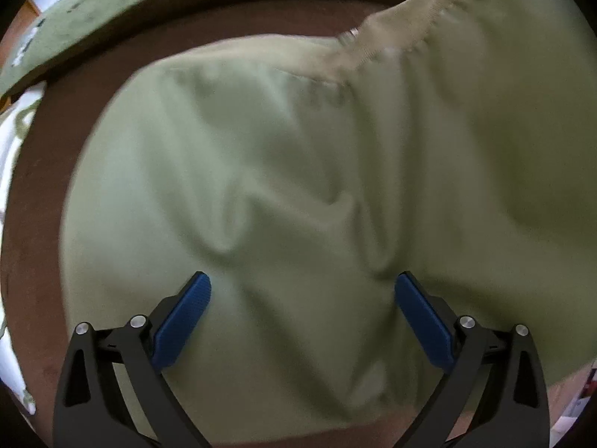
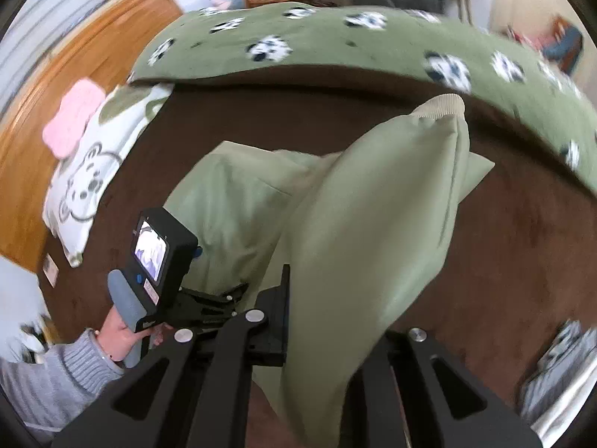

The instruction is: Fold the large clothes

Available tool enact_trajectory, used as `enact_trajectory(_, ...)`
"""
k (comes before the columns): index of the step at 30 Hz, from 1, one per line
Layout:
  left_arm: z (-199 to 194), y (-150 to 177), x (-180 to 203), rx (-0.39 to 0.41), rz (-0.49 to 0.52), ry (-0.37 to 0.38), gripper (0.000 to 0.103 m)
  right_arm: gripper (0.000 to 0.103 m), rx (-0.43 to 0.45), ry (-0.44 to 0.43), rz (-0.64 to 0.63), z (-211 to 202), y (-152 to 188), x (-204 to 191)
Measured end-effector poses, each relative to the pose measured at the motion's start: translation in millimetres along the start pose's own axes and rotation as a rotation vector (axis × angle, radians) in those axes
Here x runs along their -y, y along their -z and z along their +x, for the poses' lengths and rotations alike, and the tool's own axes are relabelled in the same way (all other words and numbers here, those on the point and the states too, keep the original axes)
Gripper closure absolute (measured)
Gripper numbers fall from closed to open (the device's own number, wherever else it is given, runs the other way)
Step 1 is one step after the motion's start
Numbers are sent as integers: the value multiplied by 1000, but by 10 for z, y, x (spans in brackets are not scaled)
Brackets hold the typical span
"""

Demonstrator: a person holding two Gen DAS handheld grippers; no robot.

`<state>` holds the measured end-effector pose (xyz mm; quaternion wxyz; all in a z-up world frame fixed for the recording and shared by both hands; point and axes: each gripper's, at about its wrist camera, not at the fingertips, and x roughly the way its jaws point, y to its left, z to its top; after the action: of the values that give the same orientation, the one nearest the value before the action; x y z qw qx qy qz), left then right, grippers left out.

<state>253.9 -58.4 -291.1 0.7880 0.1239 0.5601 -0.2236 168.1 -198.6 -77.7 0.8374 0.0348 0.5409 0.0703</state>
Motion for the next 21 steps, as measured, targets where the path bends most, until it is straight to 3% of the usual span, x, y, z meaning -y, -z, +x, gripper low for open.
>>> enact_trajectory(6, -438, 230, -385, 60, -47, -30, 6, 93, 14, 37, -123, 28, -197, -636)
enact_trajectory(11, -784, 663, -760, 74, -134, -81, 6, 93, 19, 3, -115, 167, -289, -998)
enact_trajectory(13, -898, 865, -907, 74, -160, -107, 6, 93, 2, 15, -101, 311, -324, -1149)
enact_trajectory(17, -1103, 1163, -1219, 66, -214, -181, 6, 91, -54, 129, -120, 746, -424, -1584)
enact_trajectory(21, -1188, 1323, -1609, 54, -310, -207, 6, 88, -108, 143, -140, 1263, -463, -1980)
